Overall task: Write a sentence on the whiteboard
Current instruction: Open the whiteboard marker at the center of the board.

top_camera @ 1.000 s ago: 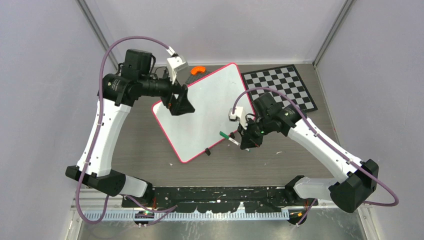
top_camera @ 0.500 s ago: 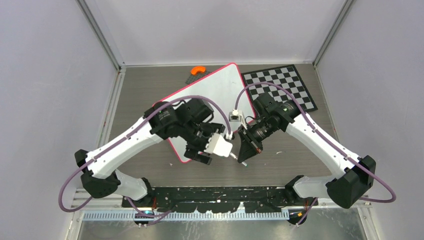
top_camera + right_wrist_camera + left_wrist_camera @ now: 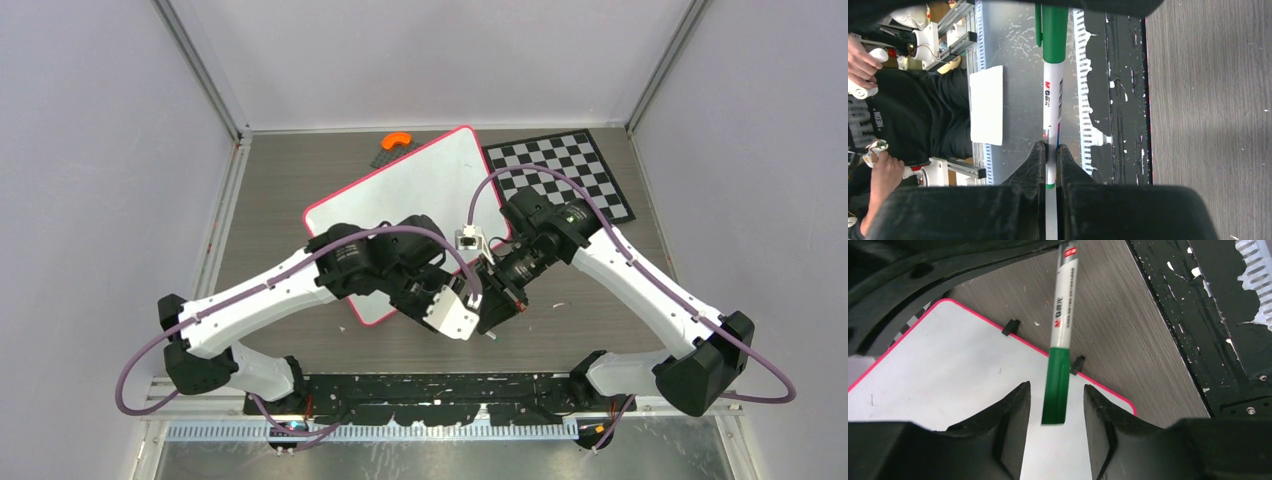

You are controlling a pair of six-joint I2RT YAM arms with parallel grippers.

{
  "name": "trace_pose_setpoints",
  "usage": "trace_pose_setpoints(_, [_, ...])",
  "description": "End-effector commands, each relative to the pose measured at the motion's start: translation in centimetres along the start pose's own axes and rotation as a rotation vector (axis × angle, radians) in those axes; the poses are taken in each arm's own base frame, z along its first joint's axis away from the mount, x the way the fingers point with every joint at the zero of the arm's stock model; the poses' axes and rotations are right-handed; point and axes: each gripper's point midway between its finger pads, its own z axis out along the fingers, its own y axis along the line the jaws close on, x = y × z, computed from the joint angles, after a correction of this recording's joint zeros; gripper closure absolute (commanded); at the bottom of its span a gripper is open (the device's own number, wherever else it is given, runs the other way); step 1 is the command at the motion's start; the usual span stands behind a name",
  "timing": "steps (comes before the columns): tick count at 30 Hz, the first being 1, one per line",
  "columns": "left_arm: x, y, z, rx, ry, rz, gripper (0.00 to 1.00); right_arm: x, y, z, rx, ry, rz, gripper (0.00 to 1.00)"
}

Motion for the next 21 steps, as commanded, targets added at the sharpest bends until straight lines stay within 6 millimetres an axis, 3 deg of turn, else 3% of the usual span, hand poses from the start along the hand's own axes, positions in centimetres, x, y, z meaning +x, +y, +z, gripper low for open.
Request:
trace_pose_setpoints(1, [-1.3, 0.2, 0.1, -0.034, -0.057, -0.003, 0.60, -1.2, 1.3, -0.7, -0.021, -0.027, -0.069, 1.00])
trace_pose_setpoints(7, [-2.8, 0.5, -0.5, -0.041, -0.118, -0.094, 0.98, -1.7, 1.0, -1.1, 0.007, -0.019, -0.077, 0.99])
trace_pose_setpoints(10, [-2.4, 1.4, -1.3, -0.038, -0.191, -0.306, 1.00, -3.1, 0.2, -2.7, 0.057, -0.090, -0.064, 0.39])
trace_pose_setpoints(12, [-1.4, 2.1, -2.2, -0.026, -0.264, -0.502, 1.00, -4.7, -0.8, -4.8, 0.117, -0.199, -0.043, 0.22])
trace_pose_setpoints(16, [0.6, 3.3, -3.6, -0.054, -0.372, -0.723, 1.00, -8.4, -3.7, -9.7, 0.304, -0.468, 0.015, 0.19])
trace_pose_setpoints(18, [1.1, 3.8, -4.5, -0.070, -0.419, -0.802, 1.00, -9.0, -4.6, -10.5, 0.361, -0.479, 0.052, 0.18])
trace_pose_setpoints(21, [1.1, 4.4, -5.8, -0.033, -0.507, -0.896, 1.00, -10.5, -4.2, -11.0, 0.332, -0.529, 0.090, 0.17])
